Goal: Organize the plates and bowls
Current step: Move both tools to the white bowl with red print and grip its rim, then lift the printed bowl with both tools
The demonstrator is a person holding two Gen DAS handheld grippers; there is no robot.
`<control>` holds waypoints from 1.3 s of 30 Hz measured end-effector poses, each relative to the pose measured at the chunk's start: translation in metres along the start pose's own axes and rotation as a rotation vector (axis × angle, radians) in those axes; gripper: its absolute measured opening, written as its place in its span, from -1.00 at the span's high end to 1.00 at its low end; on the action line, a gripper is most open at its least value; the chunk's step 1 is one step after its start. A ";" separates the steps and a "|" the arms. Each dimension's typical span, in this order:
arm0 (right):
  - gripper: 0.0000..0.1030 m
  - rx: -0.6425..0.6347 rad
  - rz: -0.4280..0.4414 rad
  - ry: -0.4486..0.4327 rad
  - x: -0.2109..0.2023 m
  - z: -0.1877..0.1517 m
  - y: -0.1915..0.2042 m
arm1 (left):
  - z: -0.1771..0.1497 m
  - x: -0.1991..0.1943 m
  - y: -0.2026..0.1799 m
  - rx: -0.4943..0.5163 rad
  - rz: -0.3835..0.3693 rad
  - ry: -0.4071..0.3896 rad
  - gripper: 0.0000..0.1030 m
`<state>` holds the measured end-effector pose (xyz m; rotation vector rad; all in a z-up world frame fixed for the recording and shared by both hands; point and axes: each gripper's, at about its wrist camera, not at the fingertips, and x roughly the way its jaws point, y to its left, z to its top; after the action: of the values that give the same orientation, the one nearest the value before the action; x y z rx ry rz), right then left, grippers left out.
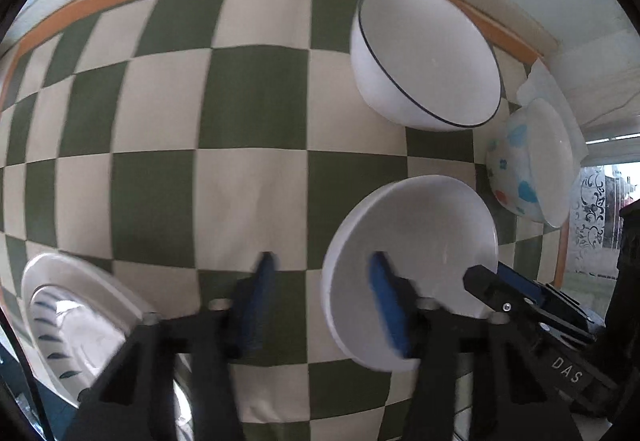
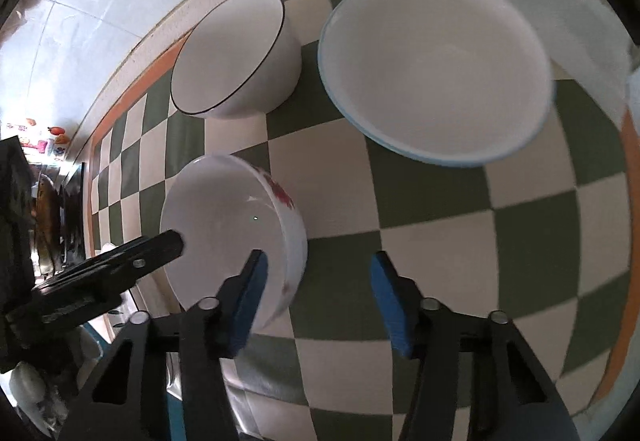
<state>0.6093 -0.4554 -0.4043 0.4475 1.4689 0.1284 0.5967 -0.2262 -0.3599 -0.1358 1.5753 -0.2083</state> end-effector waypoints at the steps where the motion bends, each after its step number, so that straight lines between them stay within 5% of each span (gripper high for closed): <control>1: 0.21 -0.003 0.007 0.005 0.003 0.002 0.001 | 0.002 0.002 -0.002 0.006 -0.001 0.004 0.40; 7: 0.77 -0.010 0.047 0.037 0.016 0.007 0.009 | 0.003 0.004 -0.007 0.023 -0.024 0.015 0.57; 12: 0.82 -0.037 -0.005 0.032 0.016 0.004 0.021 | -0.004 -0.005 -0.014 0.056 -0.005 0.003 0.57; 23: 0.81 -0.059 0.023 0.078 -0.004 -0.041 0.027 | -0.047 -0.026 -0.008 0.057 -0.050 0.026 0.57; 39: 0.82 -0.048 -0.001 0.141 0.019 -0.066 0.015 | -0.067 0.010 -0.020 0.051 -0.042 0.078 0.57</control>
<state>0.5495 -0.4212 -0.4189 0.4056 1.6014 0.1973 0.5283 -0.2450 -0.3644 -0.1224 1.6439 -0.2895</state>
